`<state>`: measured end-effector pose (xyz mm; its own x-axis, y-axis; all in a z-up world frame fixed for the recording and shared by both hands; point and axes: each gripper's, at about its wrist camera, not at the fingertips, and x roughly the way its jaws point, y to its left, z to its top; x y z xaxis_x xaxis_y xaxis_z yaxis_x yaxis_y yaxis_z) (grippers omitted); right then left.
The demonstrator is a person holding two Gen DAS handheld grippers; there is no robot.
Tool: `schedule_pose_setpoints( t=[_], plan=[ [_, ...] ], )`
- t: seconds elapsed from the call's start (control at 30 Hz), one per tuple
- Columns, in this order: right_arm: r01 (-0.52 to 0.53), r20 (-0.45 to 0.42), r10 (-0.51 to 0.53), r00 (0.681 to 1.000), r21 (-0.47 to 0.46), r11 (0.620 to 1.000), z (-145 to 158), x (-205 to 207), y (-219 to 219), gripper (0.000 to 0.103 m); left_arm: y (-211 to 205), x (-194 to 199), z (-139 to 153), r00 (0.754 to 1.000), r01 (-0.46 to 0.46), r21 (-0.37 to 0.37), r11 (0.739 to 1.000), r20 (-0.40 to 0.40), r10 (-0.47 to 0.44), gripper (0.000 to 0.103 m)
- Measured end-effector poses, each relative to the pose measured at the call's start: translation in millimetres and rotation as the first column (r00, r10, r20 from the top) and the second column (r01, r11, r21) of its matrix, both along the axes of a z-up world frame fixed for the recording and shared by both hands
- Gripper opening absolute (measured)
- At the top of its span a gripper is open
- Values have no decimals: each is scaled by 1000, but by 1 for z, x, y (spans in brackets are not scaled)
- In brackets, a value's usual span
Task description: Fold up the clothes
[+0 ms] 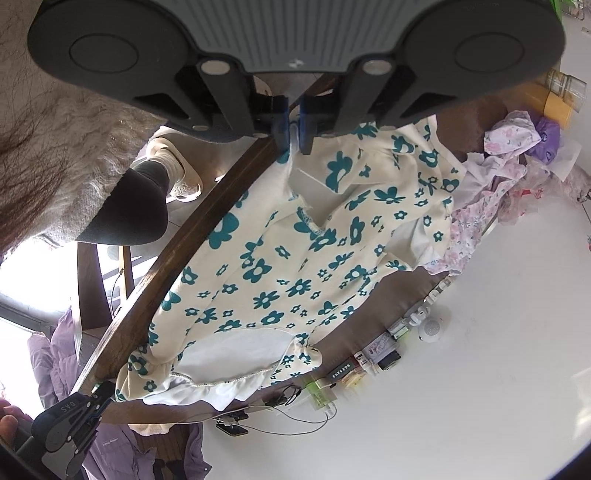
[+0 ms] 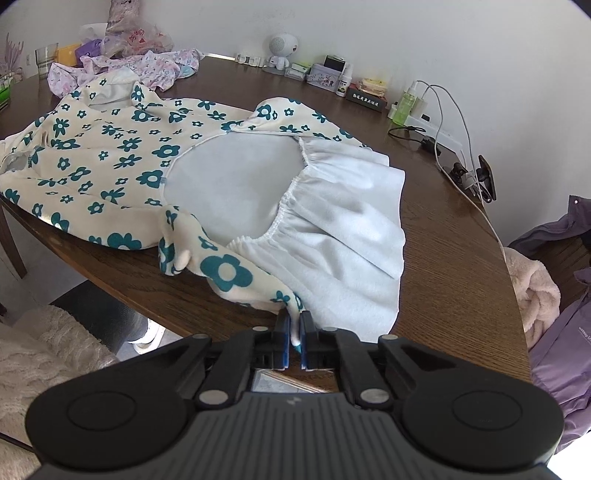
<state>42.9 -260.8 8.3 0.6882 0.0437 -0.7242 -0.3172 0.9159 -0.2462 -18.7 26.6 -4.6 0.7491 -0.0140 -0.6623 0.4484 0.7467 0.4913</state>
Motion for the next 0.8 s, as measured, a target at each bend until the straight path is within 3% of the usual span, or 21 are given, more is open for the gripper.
schedule_pose_setpoints(
  t=[0.23, 0.4, 0.57, 0.8],
  plan=[
    [-37, 95, 45, 994, -84, 996, 18, 16, 9, 2, 1, 12, 20, 999, -8, 14, 1000, 50, 7, 2],
    [-99, 182, 134, 974, -189, 977, 43, 48, 23, 2, 13, 62, 42, 998, -31, -12, 999, 60, 32, 2],
    [-170, 117, 207, 971, -264, 949, 33, 108, 46, 2, 30, 123, 42, 996, -92, -87, 992, -16, 91, 3],
    [-210, 58, 236, 970, -287, 934, 10, 162, 57, 2, 39, 162, 23, 986, -129, -112, 985, -119, 116, 3]
  ],
)
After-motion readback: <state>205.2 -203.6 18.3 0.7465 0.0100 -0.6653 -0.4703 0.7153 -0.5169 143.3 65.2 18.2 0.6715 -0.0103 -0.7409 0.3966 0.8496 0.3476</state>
